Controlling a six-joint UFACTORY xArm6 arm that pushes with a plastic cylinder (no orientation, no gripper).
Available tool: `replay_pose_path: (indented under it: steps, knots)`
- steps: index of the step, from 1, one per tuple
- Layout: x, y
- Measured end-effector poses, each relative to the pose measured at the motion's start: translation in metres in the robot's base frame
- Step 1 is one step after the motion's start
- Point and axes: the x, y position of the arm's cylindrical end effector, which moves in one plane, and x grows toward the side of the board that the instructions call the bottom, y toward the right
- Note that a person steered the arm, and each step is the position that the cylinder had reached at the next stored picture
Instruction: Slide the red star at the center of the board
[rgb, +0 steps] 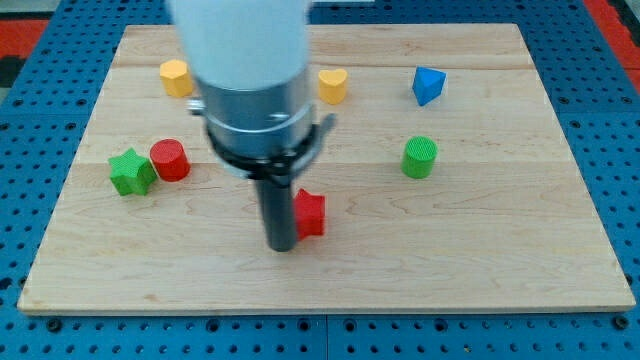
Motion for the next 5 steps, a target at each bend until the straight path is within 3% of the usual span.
replay_pose_path:
  steps: [2,4,5]
  knots:
    - [-0.047,0.004]
    - [0.001,0.031]
    - [-0.025,0.051]
